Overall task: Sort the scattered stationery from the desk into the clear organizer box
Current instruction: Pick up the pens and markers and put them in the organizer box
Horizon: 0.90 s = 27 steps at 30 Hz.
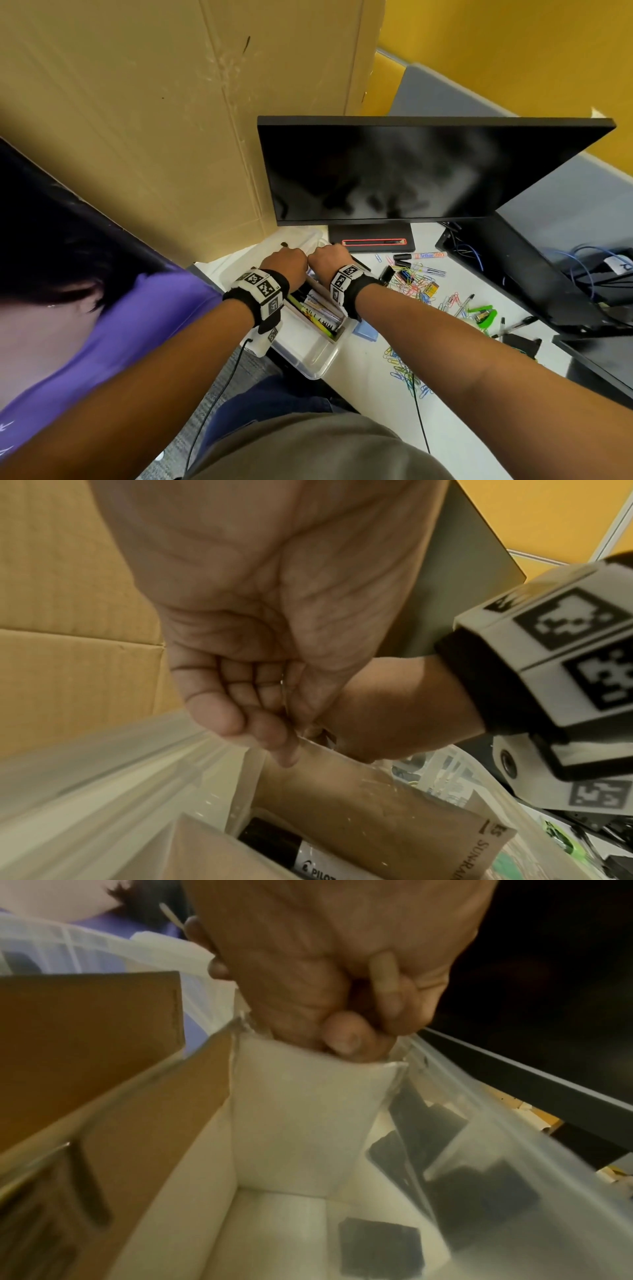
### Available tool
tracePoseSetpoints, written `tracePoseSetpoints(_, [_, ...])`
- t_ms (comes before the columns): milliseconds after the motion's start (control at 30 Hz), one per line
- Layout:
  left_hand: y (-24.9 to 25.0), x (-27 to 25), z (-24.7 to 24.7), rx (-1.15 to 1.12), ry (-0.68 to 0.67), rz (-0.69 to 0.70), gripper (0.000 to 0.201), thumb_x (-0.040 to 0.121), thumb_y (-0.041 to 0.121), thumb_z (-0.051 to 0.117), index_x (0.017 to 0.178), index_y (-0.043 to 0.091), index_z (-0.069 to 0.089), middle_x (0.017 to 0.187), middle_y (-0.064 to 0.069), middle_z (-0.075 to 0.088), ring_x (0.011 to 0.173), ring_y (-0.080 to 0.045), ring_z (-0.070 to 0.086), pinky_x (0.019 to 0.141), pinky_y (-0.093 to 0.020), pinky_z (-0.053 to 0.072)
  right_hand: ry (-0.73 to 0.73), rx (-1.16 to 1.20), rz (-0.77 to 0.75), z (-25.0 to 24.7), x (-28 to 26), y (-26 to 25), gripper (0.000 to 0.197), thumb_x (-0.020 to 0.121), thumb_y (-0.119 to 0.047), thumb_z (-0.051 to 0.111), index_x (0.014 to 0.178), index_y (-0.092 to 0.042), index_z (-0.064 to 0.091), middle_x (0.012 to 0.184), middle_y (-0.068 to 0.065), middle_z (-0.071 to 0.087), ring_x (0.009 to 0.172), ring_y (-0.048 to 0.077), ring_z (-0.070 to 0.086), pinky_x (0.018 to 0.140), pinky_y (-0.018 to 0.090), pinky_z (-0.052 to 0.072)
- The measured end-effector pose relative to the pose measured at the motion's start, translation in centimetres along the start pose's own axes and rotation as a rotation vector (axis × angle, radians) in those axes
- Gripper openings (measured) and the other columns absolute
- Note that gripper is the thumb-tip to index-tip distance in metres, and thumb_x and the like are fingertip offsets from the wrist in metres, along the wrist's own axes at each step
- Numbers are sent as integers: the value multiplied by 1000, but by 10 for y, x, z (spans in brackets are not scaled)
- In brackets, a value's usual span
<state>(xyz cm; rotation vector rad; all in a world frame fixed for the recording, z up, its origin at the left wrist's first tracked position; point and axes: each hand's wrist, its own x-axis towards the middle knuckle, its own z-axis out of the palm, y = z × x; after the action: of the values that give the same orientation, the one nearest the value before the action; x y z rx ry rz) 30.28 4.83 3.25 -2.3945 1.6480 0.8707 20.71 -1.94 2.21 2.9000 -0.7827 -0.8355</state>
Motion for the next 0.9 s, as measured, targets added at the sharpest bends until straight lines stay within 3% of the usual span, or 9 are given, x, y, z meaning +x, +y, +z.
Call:
tracePoseSetpoints(267, [-2, 4, 0, -32, -16, -11, 27, 93, 17, 53, 115, 17, 68, 116, -12, 63, 102, -30, 63, 89, -35, 51, -90, -53, -51, 2, 3, 7, 20, 98, -22, 54, 113, -13, 63, 109, 5, 67, 104, 24, 64, 83, 34, 46])
tracePoseSetpoints(467, [-2, 5, -1, -53, -24, -19, 25, 93, 18, 56, 113, 18, 70, 116, -10, 65, 101, -29, 63, 89, -35, 52, -160, -58, -70, 14, 10, 9, 26, 96, -28, 57, 118, -15, 63, 113, 4, 67, 111, 25, 61, 89, 38, 49])
tracePoseSetpoints(567, [-1, 3, -3, -40, -31, -22, 23, 92, 18, 56, 111, 18, 71, 115, -10, 64, 100, -28, 63, 90, -36, 52, -162, -125, -102, 20, 11, 4, 18, 96, -23, 55, 110, -15, 65, 107, 4, 69, 110, 26, 62, 98, 41, 49])
tracePoseSetpoints(633, [1, 2, -4, -40, -28, -24, 24, 92, 18, 57, 112, 18, 71, 116, -10, 63, 101, -30, 63, 91, -37, 52, -143, -135, -118, 23, 10, 4, 16, 97, -20, 53, 107, -15, 64, 104, 3, 68, 105, 25, 63, 93, 37, 49])
tracePoseSetpoints(700, [1, 1, -4, -45, -28, -30, 26, 91, 17, 57, 113, 19, 70, 119, -11, 61, 103, -31, 62, 91, -37, 51, -136, -76, -112, 20, 9, 6, 16, 97, -19, 52, 109, -14, 63, 104, 5, 67, 100, 26, 63, 81, 31, 47])
tracePoseSetpoints(800, [1, -1, -1, -29, -26, -24, 27, 91, 15, 56, 114, 18, 70, 121, -12, 60, 105, -31, 61, 92, -38, 51, -104, 120, -68, 13, 6, 19, 16, 90, -23, 65, 100, -11, 62, 94, 8, 65, 80, 26, 60, 68, 31, 45])
tracePoseSetpoints(867, [2, -2, 0, -25, -13, -22, 27, 93, 16, 55, 116, 18, 69, 121, -12, 60, 106, -32, 60, 93, -38, 50, -87, 281, -22, 9, 4, 29, 20, 87, -26, 69, 95, -9, 62, 91, 7, 65, 73, 23, 60, 68, 31, 50])
tracePoseSetpoints(900, [3, -3, 1, -20, -6, -22, 27, 93, 17, 55, 117, 18, 68, 121, -12, 59, 107, -31, 60, 93, -38, 50, -96, 363, -5, 7, 2, 34, 20, 88, -24, 67, 100, -9, 66, 96, 8, 67, 78, 23, 62, 74, 33, 54])
